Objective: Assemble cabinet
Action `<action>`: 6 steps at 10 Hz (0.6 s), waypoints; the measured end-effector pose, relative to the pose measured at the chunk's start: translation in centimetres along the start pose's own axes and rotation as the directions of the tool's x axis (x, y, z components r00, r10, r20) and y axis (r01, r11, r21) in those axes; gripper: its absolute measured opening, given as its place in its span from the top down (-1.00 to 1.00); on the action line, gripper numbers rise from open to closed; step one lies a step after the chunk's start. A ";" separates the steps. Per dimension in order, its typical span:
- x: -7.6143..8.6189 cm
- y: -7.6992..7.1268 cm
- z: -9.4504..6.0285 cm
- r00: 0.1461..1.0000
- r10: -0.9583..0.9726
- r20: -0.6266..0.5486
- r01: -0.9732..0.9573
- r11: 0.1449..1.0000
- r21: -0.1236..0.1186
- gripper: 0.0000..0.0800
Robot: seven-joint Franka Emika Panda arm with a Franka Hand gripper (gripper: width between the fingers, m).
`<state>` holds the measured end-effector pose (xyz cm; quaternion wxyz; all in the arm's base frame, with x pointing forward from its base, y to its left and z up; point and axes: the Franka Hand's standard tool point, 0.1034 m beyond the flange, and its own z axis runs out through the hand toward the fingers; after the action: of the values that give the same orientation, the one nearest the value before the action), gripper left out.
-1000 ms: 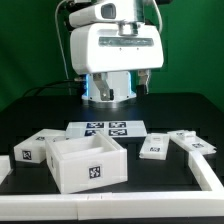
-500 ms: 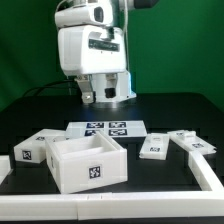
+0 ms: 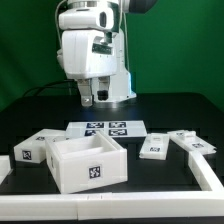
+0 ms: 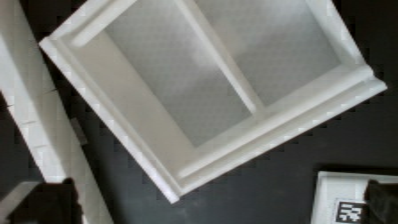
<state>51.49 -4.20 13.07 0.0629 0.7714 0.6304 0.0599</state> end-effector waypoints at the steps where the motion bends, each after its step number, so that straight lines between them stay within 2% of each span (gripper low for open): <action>1: -1.1 -0.1 0.4 0.985 -0.175 0.002 0.175 0.985 -0.010 -1.00; 3: -1.2 -0.9 1.2 0.949 -0.315 0.015 0.314 0.949 0.011 -1.00; 5: -1.1 -2.0 2.0 0.918 -0.395 0.027 0.394 0.919 0.023 -1.00; 6: -1.2 -1.8 1.9 0.920 -0.390 0.028 0.389 0.921 0.021 -1.00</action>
Offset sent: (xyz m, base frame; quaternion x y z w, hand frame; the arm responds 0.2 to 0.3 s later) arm -0.0169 0.0052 -0.0173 0.0101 -0.0226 -0.2264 0.9737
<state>49.85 -5.07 10.83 0.0780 0.6320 0.7705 0.0293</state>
